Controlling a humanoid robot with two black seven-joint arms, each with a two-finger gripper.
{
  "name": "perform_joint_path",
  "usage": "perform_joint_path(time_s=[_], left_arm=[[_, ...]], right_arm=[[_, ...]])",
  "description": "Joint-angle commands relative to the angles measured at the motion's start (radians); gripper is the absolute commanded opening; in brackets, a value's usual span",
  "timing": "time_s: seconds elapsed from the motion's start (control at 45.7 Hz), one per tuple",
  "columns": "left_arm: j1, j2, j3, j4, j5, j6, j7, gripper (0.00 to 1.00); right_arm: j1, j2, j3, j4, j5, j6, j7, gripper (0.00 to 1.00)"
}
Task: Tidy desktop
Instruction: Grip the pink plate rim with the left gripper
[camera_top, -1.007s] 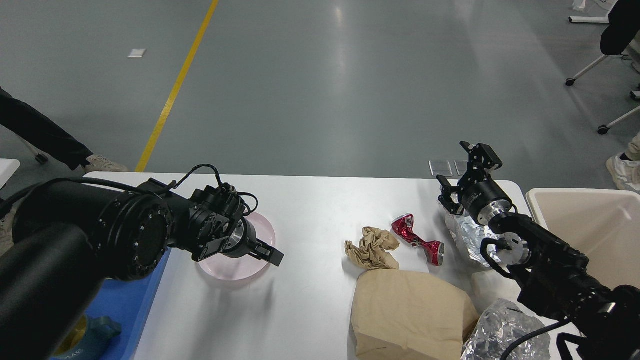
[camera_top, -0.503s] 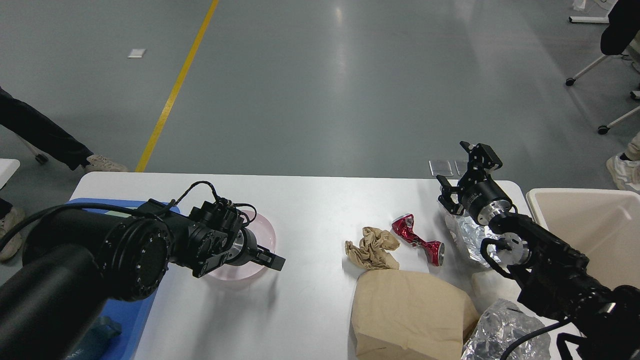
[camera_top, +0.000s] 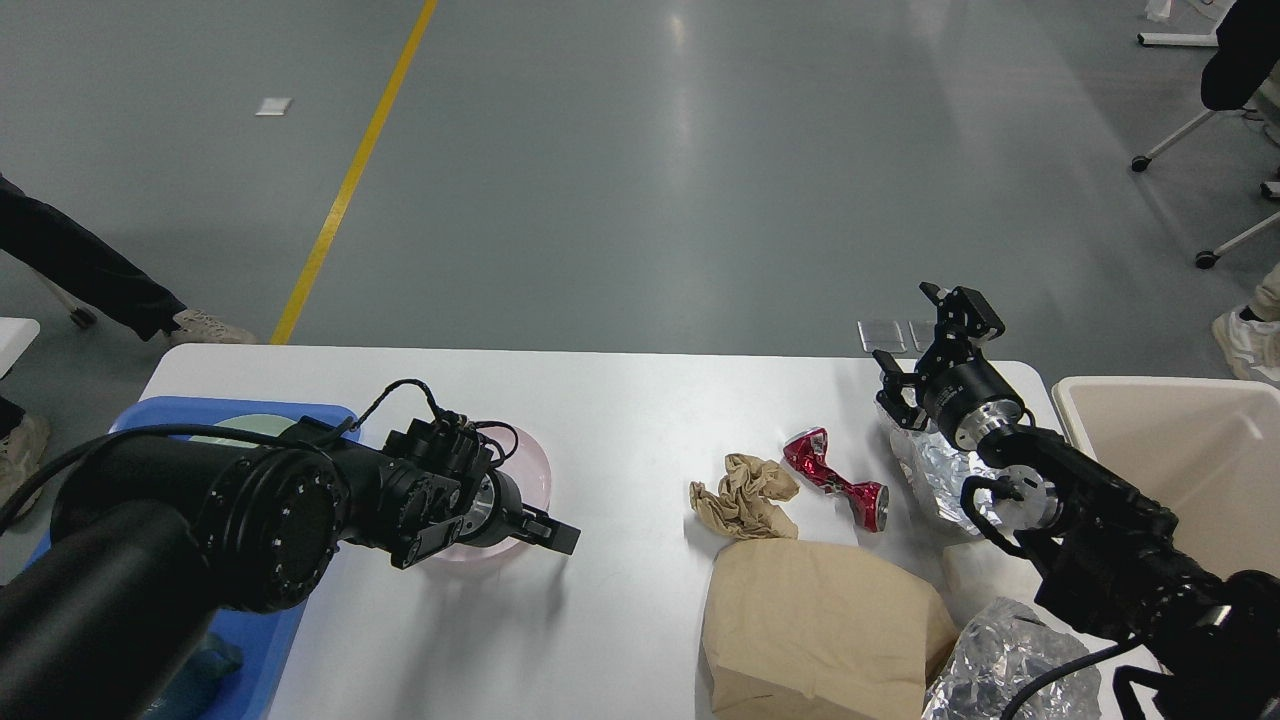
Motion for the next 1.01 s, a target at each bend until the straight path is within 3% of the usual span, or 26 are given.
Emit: perform_joint_path(time_s=[0.0,0.175,0.372,0.591,0.7,0.81,0.985], left_arm=[[0.014,0.001,0.000,-0.002,0.000,-0.001,0.001,0.93],[0.020,-0.001,0.000,-0.002,0.000,0.002,0.007,0.84],[0.024,-0.001,0.000,-0.003,0.000,-0.001,0.122,0.62],[0.020,-0.001,-0.001,-0.003,-0.002,-0.007,0.188,0.37],[0.018,0.001,-0.015,-0.003,-0.003,-0.018,0.243,0.22],[0.020,0.001,-0.044,-0.003,-0.003,-0.031,0.276,0.16],[0.015,0.001,-0.075,-0.003,-0.003,-0.053,0.285,0.12]], right_arm=[[0.000,0.000,0.000,0.000,0.000,0.000,0.000,1.00],[0.000,0.000,0.000,-0.002,0.000,0.000,0.000,1.00],[0.000,0.000,0.000,-0.002,0.000,0.000,0.000,1.00],[0.000,0.000,0.000,-0.002,0.000,0.000,0.000,1.00],[0.000,0.000,0.000,-0.002,0.000,0.000,0.000,1.00],[0.000,0.000,0.000,-0.002,0.000,0.000,0.000,1.00],[0.000,0.000,0.000,0.000,0.000,0.000,0.000,1.00]])
